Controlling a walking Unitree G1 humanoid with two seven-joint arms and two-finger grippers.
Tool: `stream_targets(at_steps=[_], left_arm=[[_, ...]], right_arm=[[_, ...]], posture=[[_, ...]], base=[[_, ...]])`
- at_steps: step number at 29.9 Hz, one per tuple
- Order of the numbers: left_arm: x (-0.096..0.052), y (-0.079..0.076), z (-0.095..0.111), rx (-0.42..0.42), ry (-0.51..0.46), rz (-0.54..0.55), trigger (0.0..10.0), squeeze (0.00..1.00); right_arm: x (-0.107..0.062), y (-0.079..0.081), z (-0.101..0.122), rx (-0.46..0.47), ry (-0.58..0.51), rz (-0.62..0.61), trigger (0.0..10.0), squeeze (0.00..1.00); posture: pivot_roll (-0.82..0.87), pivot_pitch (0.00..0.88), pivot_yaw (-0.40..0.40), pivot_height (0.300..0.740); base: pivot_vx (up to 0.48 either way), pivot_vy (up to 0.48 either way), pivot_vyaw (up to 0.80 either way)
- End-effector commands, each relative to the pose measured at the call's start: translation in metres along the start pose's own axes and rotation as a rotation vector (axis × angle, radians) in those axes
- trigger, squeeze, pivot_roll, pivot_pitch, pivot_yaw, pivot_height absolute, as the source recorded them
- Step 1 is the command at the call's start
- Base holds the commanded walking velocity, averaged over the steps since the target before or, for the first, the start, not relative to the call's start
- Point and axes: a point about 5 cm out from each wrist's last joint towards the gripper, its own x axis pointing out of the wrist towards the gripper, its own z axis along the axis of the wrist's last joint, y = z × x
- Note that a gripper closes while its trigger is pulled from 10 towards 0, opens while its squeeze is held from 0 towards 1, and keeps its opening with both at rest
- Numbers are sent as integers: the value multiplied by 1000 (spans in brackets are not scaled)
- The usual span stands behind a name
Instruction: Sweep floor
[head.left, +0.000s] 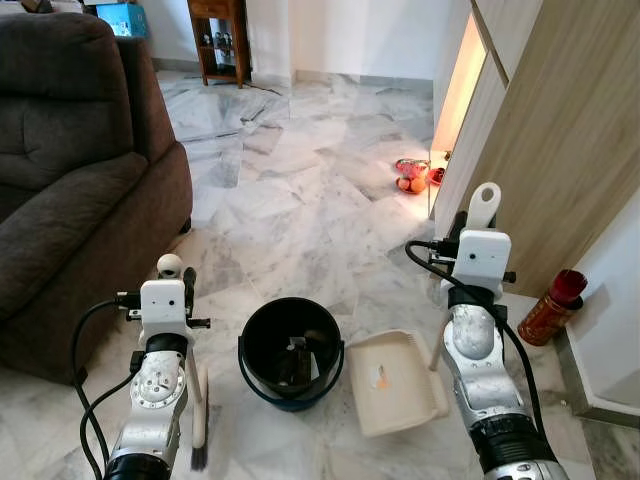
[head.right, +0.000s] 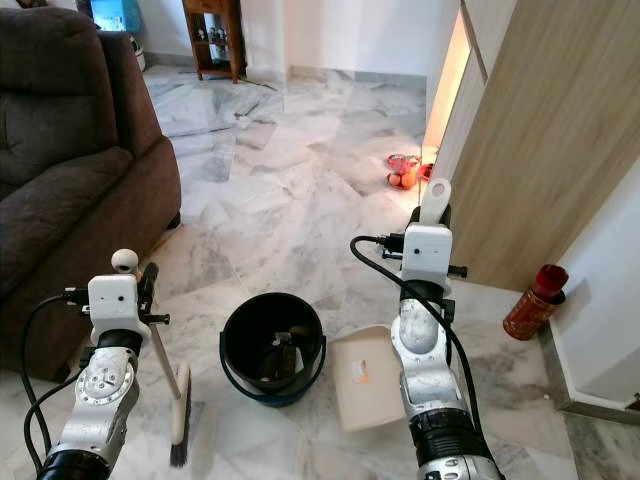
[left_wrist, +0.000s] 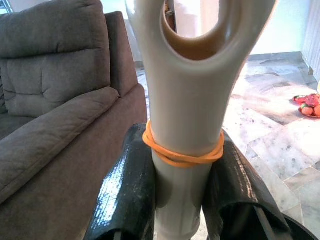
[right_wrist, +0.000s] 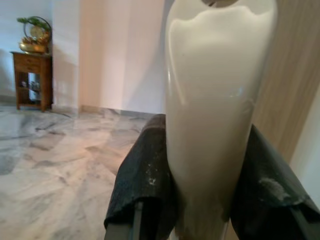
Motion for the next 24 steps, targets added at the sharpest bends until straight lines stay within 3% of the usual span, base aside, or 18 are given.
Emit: stream_targets(at_steps=[1,8,24], left_arm=[[2,-2,11,-9,-66,-18,10000,0],[0,-6,12,-17,-68,-39,10000,0],[-1,-8,13,-37,-85,-63,10000,0]], right_arm=[[8,-2,9,-1,-61,-11,10000,0],[8,-2,-10,-22,-6,15,10000,0],[5,-4,-27,1,46,28,10000,0]], posture=[[112,0,-2,740],[119,0,-7,740],[120,0,-6,740]], base=[[0,0,0],[0,0,0],[0,0,0]])
